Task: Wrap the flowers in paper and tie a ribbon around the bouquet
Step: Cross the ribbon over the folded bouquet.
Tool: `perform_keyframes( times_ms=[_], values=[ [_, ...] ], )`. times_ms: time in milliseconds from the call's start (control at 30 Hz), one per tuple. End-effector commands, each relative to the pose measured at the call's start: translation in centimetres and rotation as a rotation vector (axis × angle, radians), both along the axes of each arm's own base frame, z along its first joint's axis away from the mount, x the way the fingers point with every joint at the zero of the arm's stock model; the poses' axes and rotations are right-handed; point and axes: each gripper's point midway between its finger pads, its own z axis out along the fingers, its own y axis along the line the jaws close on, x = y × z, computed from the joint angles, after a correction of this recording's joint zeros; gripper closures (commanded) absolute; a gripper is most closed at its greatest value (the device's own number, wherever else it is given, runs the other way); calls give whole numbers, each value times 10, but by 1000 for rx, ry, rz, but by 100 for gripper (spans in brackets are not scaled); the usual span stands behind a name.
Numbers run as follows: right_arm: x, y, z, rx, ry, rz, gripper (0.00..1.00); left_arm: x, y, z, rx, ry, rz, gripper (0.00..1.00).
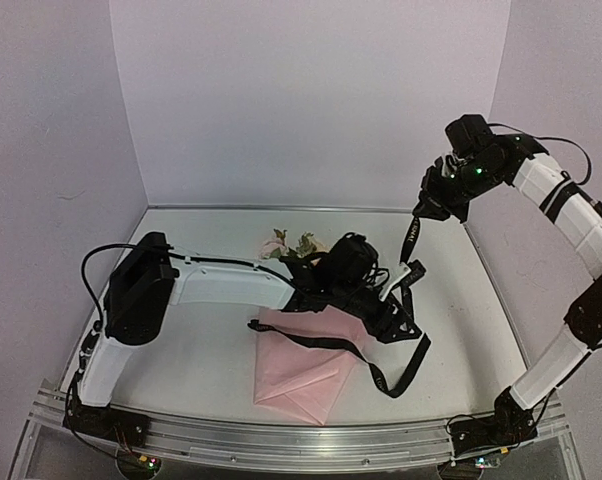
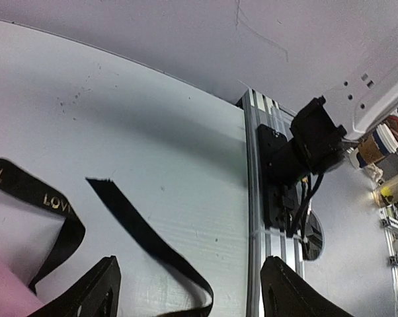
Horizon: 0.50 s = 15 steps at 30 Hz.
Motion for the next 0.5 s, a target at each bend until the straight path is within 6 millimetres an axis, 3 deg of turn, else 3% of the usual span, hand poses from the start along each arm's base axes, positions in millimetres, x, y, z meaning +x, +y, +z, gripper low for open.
perform_keyframes(
  times_ms=[0, 67, 133, 267, 367, 467],
  values=[
    [-19, 23, 18, 24, -62, 102, 100, -8, 43, 123, -282, 9, -6, 20],
    [-24, 27, 20, 17, -84, 120, 100, -8, 71, 136, -304, 31, 28, 20],
    [-30, 36, 23, 51, -99, 150, 100, 8, 103, 131, -290, 71, 121, 21],
    [-53, 71, 26, 101, -116, 299, 100, 53, 180, 92, -144, 134, 424, 30],
    [-74, 101, 17, 131, -85, 419, 100, 72, 228, 48, 45, 173, 584, 34],
    [-98, 130, 5, 137, -54, 537, 100, 90, 270, 17, 152, 237, 693, 34]
  ],
)
